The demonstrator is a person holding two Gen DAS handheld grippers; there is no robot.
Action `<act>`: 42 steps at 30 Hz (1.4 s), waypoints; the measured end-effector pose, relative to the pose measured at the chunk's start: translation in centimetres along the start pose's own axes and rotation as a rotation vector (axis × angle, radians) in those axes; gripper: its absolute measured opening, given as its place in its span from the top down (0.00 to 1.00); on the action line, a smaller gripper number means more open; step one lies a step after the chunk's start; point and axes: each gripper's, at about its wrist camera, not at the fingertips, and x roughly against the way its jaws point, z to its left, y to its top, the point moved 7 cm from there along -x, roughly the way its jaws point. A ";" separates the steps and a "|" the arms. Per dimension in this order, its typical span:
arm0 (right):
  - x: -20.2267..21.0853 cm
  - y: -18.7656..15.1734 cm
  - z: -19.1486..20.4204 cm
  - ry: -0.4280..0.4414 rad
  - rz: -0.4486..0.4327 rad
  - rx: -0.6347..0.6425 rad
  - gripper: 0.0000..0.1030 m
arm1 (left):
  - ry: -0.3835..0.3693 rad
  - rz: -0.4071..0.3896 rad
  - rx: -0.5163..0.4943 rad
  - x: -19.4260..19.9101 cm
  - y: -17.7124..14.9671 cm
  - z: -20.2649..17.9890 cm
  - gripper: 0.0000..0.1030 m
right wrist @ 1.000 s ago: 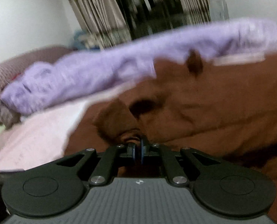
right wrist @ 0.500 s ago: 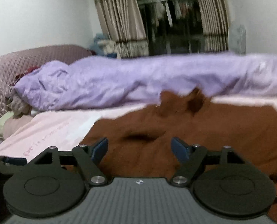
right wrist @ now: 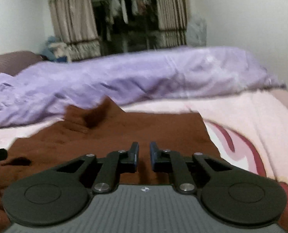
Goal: Fold large clothes
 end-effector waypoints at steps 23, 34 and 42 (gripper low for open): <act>-3.9 -1.2 6.3 0.138 0.025 0.070 0.82 | -0.050 -0.055 -0.124 -5.6 -0.8 -4.1 0.06; -6.1 -4.0 6.3 0.134 0.076 0.081 0.80 | -0.060 -0.024 -0.109 -7.4 -2.5 -3.9 0.05; -3.5 -1.4 4.0 0.128 -0.001 0.062 0.72 | 0.153 -0.194 -0.159 -4.6 0.5 -0.7 0.07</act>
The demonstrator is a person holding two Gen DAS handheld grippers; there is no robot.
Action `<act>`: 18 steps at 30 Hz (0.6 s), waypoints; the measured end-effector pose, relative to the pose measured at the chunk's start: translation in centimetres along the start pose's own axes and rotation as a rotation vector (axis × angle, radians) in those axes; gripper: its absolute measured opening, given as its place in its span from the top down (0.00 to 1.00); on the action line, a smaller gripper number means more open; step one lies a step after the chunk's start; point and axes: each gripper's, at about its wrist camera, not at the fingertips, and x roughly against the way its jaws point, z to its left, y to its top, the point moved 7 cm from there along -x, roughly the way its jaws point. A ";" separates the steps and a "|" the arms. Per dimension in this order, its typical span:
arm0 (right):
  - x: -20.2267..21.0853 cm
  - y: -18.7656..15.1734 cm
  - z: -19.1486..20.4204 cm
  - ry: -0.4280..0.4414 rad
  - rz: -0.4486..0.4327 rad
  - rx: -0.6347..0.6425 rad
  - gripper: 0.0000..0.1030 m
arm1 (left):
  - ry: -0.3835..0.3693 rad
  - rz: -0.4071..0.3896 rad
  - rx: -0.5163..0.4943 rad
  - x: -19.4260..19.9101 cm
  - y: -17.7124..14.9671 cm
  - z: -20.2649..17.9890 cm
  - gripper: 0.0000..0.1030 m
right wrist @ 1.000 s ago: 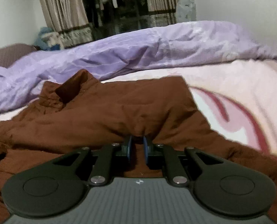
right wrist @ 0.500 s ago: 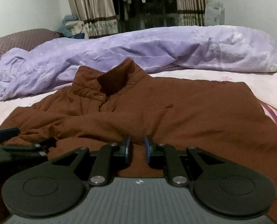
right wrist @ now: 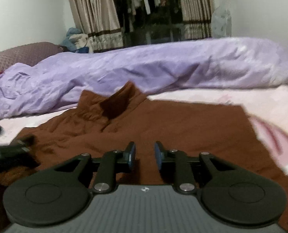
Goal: Fold large clothes
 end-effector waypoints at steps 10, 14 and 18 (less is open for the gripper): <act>-2.9 -1.0 -4.6 -0.145 0.067 -0.027 0.71 | -0.021 0.255 0.165 -4.9 -4.4 2.8 0.05; -2.6 -0.9 -4.7 -0.139 0.059 -0.028 0.70 | -0.015 0.250 0.155 -4.7 -4.1 2.8 0.05; -1.0 1.0 -5.8 -0.105 -0.018 -0.061 0.70 | -0.001 0.201 0.114 -3.9 -1.9 2.7 0.07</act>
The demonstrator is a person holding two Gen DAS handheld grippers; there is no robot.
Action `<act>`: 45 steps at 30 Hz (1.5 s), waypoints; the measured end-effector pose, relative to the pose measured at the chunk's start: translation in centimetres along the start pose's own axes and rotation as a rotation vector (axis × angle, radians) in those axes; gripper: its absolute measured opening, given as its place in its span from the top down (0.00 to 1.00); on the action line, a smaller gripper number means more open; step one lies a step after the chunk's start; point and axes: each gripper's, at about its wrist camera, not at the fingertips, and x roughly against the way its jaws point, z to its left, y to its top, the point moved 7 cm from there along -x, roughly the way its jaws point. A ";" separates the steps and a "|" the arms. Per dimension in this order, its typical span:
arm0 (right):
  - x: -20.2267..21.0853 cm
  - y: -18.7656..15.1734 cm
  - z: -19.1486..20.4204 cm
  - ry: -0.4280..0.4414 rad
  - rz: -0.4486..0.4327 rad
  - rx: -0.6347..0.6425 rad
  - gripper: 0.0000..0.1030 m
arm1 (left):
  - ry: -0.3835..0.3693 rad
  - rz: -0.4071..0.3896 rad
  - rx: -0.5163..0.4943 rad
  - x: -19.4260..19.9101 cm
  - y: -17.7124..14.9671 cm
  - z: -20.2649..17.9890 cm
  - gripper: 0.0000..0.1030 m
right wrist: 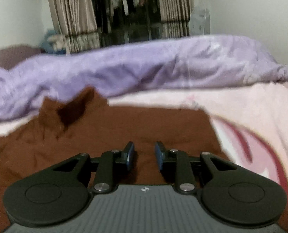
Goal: Fold large clothes
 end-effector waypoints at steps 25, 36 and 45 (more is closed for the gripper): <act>4.1 2.5 -3.7 -0.026 -0.083 -0.129 0.70 | -0.146 -0.125 0.042 4.5 4.3 2.8 0.07; 2.6 -4.5 6.9 0.107 0.186 0.000 0.73 | -0.250 0.099 -0.076 1.8 -3.9 -4.9 0.00; 3.3 -4.5 6.4 0.100 0.169 -0.033 0.78 | -0.203 0.099 -0.033 4.1 -3.1 -3.6 0.00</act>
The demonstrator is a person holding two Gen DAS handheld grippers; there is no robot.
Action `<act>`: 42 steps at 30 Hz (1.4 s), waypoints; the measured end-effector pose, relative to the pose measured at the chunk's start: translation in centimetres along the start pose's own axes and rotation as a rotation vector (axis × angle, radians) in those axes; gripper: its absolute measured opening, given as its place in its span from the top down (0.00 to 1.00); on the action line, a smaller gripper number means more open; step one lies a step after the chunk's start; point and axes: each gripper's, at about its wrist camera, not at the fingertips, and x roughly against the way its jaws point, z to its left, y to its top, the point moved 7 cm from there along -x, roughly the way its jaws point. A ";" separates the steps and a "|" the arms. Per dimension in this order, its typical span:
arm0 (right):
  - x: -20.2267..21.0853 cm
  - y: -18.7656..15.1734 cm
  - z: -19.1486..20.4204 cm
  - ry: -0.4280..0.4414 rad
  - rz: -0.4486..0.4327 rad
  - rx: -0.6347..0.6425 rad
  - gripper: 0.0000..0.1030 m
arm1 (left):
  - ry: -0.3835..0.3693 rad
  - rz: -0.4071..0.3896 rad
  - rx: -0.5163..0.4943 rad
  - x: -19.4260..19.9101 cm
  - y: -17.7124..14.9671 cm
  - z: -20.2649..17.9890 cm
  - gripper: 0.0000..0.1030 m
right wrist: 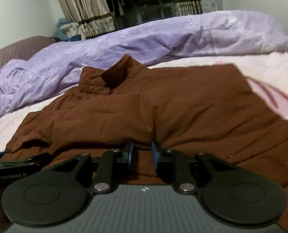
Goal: Fold large clothes
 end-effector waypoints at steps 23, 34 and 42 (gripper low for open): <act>2.2 -1.1 -9.6 -0.179 0.002 0.008 0.75 | 0.172 0.055 0.134 0.0 -4.1 9.5 0.00; 6.8 -0.1 -14.4 -0.293 0.015 0.026 0.81 | 0.045 0.024 0.076 3.6 -4.0 12.7 0.00; 6.0 -2.2 -13.7 -0.355 0.028 0.088 0.81 | 0.078 0.065 0.132 1.2 -6.1 14.5 0.00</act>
